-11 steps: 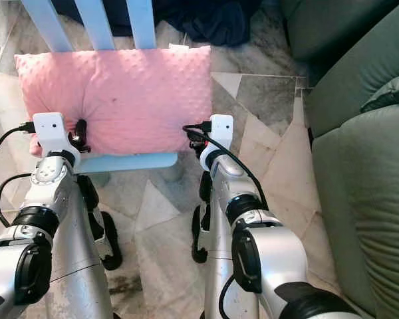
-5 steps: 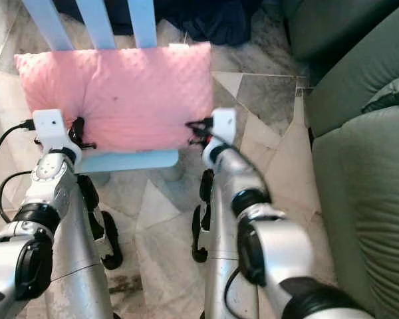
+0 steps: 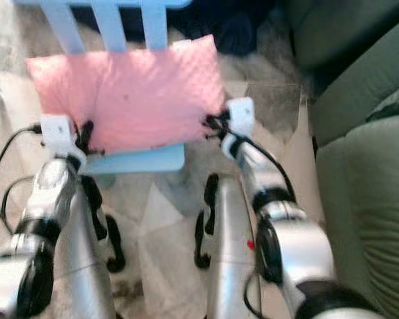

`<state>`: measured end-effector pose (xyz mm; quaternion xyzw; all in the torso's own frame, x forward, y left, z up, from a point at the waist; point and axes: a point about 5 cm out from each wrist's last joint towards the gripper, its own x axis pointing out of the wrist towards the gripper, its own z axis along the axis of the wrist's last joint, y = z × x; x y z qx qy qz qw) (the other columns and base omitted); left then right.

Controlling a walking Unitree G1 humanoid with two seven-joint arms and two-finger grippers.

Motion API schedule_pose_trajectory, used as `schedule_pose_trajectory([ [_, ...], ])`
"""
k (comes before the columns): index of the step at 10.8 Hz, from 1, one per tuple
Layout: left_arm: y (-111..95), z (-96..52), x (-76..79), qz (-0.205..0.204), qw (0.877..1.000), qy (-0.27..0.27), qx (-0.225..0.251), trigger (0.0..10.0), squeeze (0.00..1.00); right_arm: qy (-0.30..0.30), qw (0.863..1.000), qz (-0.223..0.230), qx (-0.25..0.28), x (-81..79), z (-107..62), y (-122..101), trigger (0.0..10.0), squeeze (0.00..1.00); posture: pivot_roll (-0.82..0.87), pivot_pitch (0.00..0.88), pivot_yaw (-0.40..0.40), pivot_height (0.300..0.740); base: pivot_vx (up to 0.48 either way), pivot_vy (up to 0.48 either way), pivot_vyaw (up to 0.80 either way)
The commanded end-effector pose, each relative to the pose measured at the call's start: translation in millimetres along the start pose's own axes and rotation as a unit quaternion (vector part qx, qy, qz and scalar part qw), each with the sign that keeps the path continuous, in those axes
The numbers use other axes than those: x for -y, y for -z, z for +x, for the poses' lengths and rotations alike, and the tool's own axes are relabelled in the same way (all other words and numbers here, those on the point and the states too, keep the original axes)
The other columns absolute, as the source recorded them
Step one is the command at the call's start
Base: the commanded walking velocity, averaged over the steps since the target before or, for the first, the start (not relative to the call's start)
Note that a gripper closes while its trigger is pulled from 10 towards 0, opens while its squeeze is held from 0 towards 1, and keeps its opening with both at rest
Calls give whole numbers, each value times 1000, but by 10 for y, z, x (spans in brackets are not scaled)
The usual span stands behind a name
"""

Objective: Move the pillow to the sofa

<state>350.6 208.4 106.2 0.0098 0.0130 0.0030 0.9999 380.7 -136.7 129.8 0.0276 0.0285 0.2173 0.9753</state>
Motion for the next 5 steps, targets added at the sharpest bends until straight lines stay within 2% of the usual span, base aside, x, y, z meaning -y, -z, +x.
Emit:
schedule_pose_trajectory([
  [1,192,-123,-35,-4,999,-1,-34,0,0,11,1000,-7,14,100,-124,68,0,0,12,159,-86,499,0,0,0],
  [2,261,-231,-13,-10,999,18,-33,0,0,18,999,-26,33,93,-304,225,0,0,-7,96,-72,499,0,0,0],
  [4,301,-355,37,-21,999,22,-26,0,0,64,996,-34,54,37,-629,440,0,0,-27,36,-58,499,0,0,0],
  [5,290,-399,68,-27,999,15,-14,2510,0,98,993,-44,58,3,-817,532,0,0,-41,11,-52,499,0,0,0],
])
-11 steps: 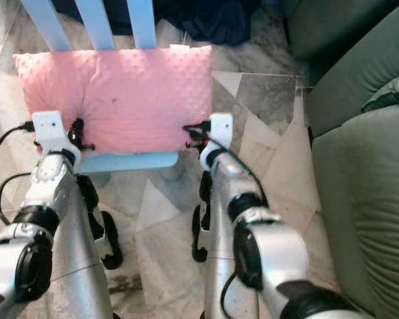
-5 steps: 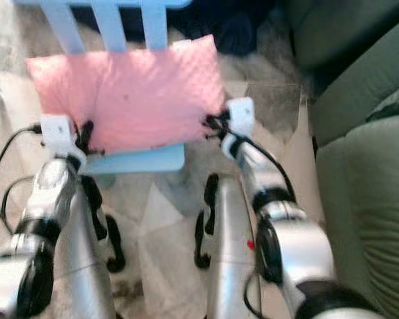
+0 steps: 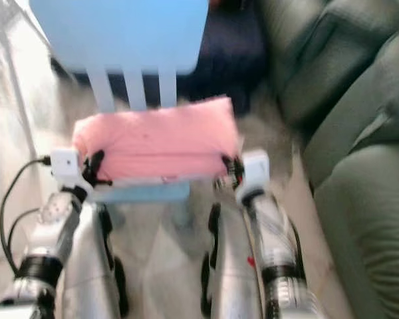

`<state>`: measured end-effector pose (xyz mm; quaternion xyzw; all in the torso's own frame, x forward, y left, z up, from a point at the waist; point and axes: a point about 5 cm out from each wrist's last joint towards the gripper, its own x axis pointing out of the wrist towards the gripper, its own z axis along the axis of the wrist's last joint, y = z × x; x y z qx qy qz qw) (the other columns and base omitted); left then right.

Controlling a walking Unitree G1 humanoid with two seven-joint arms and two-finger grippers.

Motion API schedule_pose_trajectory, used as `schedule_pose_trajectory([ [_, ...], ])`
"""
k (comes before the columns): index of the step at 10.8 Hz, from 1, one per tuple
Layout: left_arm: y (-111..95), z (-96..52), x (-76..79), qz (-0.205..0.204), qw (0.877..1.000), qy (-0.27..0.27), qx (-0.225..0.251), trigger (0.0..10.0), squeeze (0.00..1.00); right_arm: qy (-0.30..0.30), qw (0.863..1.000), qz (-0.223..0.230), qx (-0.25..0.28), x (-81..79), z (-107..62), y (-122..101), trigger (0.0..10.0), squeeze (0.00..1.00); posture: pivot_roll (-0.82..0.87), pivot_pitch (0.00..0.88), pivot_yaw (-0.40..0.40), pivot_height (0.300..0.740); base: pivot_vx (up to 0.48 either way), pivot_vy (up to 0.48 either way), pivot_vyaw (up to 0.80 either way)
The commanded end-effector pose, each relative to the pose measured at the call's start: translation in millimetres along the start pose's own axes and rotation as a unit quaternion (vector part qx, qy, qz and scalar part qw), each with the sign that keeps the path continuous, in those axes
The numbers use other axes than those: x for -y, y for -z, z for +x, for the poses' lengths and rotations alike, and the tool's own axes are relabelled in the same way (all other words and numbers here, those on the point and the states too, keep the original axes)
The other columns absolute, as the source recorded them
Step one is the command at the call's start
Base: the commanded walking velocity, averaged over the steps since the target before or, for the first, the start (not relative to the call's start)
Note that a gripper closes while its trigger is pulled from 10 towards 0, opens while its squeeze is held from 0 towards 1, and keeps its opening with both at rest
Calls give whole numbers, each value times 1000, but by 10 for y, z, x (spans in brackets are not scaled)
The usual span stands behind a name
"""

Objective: Move the pillow to the sofa

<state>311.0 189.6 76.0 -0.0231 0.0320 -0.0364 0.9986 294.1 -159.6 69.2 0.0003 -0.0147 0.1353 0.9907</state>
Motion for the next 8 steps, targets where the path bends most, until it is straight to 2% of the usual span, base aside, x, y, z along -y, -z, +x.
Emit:
schedule_pose_trajectory([
  [1,-35,-34,-66,-7,1000,-18,7,10000,0,54,998,-8,14,115,-100,-57,0,0,-48,0,-55,499,0,0,0],
  [2,-65,12,34,13,1000,-1,7,10000,0,62,998,-6,-1,59,-197,-2,10000,0,-57,0,-48,499,0,0,0],
  [4,-121,68,128,31,999,15,7,10000,0,49,999,2,9,-6,-221,-87,10000,0,-68,0,-35,499,0,0,0],
  [6,-116,82,105,41,999,17,0,10000,0,46,999,7,19,-10,-183,-186,10000,0,-74,0,-30,508,0,0,0],
  [8,-70,72,81,66,997,26,-13,10000,0,41,999,13,9,-44,-187,-205,10000,0,-74,0,-35,543,0,0,0],
])
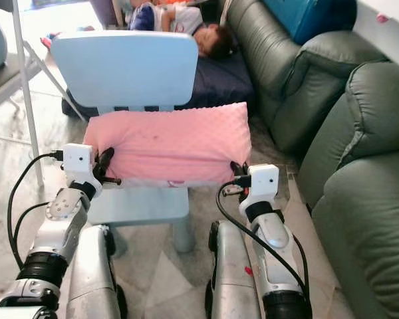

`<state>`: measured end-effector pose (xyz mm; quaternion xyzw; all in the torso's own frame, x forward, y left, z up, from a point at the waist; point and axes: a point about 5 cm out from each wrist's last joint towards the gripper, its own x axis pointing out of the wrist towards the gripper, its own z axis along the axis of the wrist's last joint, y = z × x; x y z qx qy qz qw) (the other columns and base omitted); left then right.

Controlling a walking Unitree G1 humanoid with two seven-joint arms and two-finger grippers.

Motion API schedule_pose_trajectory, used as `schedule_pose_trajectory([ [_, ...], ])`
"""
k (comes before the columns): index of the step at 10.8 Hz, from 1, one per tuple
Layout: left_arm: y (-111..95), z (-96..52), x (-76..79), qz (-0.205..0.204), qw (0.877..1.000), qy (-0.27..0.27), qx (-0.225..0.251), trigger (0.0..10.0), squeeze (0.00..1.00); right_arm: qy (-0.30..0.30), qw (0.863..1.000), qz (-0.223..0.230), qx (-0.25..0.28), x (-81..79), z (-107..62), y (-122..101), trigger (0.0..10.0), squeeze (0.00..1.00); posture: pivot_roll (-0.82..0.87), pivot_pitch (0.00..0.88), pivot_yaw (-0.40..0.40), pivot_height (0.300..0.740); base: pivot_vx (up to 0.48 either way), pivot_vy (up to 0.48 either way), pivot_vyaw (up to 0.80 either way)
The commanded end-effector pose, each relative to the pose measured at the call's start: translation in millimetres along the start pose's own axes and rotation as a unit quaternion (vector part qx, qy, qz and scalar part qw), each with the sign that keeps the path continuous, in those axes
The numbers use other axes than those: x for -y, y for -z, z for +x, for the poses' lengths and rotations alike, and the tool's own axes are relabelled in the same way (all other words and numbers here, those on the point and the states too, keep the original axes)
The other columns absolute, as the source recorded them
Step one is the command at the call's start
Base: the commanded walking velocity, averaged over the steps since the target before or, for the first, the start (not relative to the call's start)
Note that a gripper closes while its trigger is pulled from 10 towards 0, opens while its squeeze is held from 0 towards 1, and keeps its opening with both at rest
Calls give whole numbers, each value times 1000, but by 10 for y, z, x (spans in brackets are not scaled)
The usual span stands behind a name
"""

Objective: Move the pillow to the sofa

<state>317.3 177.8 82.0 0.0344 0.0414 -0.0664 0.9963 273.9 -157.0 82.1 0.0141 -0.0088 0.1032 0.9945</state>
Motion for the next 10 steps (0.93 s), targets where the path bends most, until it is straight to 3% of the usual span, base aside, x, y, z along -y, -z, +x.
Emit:
schedule_pose_trajectory([
  [1,19,3,-67,9,1000,2,-9,10000,0,7,1000,3,11,27,3,-76,10000,0,-74,0,-35,558,0,0,0],
  [2,15,17,-87,-13,1000,7,-13,10000,0,6,1000,4,9,27,7,-80,10000,0,-75,0,-35,578,0,0,0],
  [10,-31,93,-42,-12,1000,4,-5,10000,0,15,1000,17,13,61,44,-140,10000,0,-84,0,-35,723,0,0,0],
])
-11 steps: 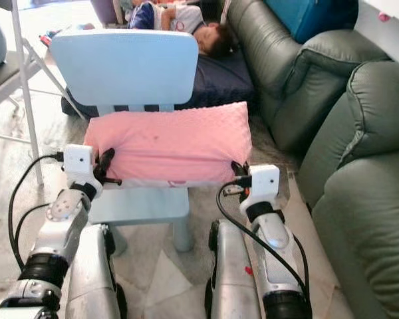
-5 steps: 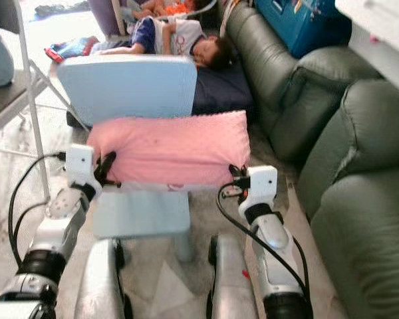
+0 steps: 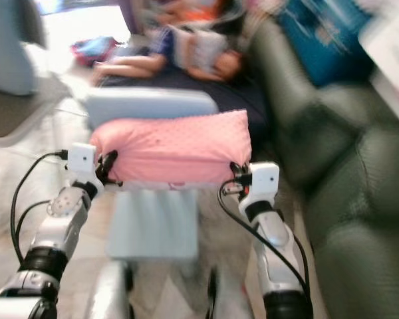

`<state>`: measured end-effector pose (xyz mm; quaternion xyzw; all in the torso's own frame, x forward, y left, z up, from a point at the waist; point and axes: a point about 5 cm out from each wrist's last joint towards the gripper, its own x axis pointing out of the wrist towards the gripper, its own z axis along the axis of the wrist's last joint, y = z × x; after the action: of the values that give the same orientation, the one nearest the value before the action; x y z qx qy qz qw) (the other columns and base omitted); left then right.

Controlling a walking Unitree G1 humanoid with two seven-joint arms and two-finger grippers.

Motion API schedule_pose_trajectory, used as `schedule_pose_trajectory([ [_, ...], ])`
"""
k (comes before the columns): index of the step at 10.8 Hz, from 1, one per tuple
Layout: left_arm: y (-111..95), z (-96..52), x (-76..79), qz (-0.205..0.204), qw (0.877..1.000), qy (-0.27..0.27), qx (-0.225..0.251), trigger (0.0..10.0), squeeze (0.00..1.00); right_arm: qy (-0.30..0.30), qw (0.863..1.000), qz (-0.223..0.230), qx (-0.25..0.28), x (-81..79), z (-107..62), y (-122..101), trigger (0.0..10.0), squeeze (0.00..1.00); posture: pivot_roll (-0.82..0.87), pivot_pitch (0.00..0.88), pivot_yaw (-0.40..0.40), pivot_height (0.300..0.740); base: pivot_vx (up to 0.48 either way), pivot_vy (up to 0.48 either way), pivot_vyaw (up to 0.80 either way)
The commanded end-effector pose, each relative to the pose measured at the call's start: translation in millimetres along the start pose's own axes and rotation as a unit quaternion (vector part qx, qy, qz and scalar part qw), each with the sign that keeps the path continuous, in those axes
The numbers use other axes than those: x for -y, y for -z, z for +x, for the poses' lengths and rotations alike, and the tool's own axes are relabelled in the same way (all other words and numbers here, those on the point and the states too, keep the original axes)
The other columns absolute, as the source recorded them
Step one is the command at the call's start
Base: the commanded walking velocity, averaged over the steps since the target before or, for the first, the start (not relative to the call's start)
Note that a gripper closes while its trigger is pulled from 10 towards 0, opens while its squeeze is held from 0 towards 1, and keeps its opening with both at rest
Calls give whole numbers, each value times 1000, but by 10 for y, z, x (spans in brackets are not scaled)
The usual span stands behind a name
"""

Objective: Move the pillow to the sofa

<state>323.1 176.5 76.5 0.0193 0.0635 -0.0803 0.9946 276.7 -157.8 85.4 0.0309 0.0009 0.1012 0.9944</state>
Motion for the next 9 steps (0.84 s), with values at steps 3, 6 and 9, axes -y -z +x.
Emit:
schedule_pose_trajectory([
  [3,-84,33,3,-15,1000,1,20,10000,0,2,1000,-19,20,3,-4,-106,10000,0,-84,4,-35,740,0,0,0],
  [6,-48,15,57,-9,1000,10,14,10000,0,3,1000,-15,17,0,-26,-84,10000,0,-82,8,-35,740,0,0,0],
  [9,-64,22,53,-3,1000,10,17,10000,0,4,1000,-17,12,-2,-49,-60,10000,0,-83,12,-35,740,0,0,0],
])
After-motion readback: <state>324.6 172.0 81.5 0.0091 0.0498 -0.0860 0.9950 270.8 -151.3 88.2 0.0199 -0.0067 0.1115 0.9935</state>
